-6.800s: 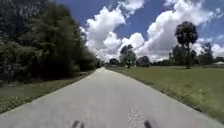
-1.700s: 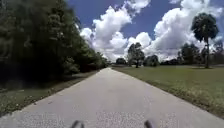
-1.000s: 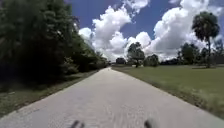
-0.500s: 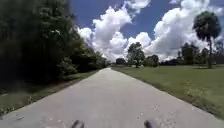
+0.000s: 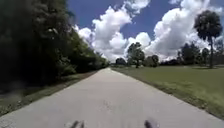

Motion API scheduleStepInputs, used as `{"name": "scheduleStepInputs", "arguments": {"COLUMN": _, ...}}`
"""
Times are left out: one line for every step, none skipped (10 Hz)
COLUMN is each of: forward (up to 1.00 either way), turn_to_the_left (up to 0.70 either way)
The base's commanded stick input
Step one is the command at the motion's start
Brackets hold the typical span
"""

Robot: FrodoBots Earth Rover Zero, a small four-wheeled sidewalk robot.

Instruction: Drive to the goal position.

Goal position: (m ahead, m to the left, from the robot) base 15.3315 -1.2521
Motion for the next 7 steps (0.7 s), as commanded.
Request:
{"name": "scheduleStepInputs", "arguments": {"forward": 0.50, "turn_to_the_left": 0.00}}
{"name": "scheduleStepInputs", "arguments": {"forward": 0.50, "turn_to_the_left": 0.00}}
{"name": "scheduleStepInputs", "arguments": {"forward": 0.50, "turn_to_the_left": 0.00}}
{"name": "scheduleStepInputs", "arguments": {"forward": 0.50, "turn_to_the_left": 0.00}}
{"name": "scheduleStepInputs", "arguments": {"forward": 0.50, "turn_to_the_left": 0.00}}
{"name": "scheduleStepInputs", "arguments": {"forward": 0.50, "turn_to_the_left": 0.00}}
{"name": "scheduleStepInputs", "arguments": {"forward": 0.50, "turn_to_the_left": 0.00}}
